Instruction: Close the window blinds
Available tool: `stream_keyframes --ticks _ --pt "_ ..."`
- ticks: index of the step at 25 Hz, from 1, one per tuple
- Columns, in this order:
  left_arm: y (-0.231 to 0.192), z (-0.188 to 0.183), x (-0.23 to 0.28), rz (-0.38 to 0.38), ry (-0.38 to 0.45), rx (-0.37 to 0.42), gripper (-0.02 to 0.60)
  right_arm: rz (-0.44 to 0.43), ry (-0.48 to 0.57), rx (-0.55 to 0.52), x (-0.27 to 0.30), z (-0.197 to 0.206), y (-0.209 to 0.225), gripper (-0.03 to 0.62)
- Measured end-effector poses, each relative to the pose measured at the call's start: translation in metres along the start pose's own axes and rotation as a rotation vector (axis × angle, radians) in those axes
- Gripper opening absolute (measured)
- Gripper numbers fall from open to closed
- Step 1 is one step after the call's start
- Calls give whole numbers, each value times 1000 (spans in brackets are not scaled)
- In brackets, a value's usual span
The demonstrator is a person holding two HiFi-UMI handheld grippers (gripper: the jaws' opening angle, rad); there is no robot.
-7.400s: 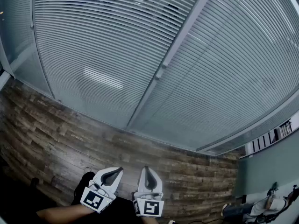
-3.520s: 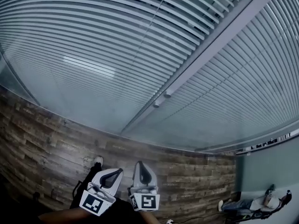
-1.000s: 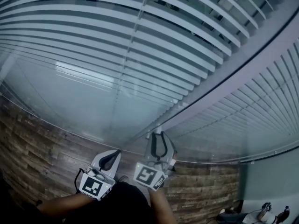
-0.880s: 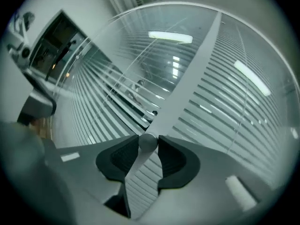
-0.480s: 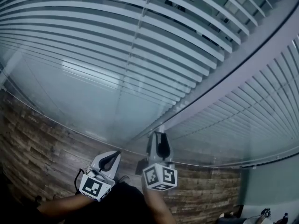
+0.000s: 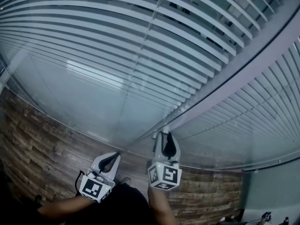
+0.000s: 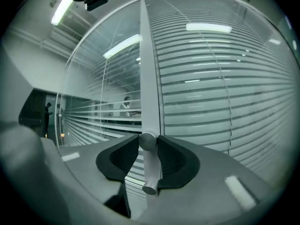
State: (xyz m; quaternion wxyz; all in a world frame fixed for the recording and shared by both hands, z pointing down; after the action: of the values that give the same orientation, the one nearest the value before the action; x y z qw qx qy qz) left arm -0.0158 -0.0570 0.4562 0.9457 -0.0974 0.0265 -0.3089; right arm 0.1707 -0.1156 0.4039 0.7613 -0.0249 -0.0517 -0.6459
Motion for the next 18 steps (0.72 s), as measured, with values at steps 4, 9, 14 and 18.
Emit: stream_keyframes --ticks 4,9,14,18 --pt "1 -2 7 -1 -15 -8 0 -23 -17 -179 8 -3 4 132" --pt "5 0 7 10 -16 -7 0 -2 -10 -429 10 -2 -1 130" --pt "9 -1 4 19 -25 -16 0 -2 12 -612 9 -6 -4 133" --pt "13 2 4 42 -14 -2 0 -17 -6 -489 9 -5 -2 137"
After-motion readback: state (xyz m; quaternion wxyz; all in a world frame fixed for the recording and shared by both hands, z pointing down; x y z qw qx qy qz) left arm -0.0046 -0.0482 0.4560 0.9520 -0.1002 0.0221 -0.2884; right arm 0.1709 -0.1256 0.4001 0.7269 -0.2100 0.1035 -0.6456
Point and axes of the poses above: the fingertips, and each gripper's own axes: x forward along the fingers, y to its right, z out of its underside, the point moved 3 cm from there along -x, backward along the fingers, and after that the axes turned 10 degrees about z, right-handed, at the moved point
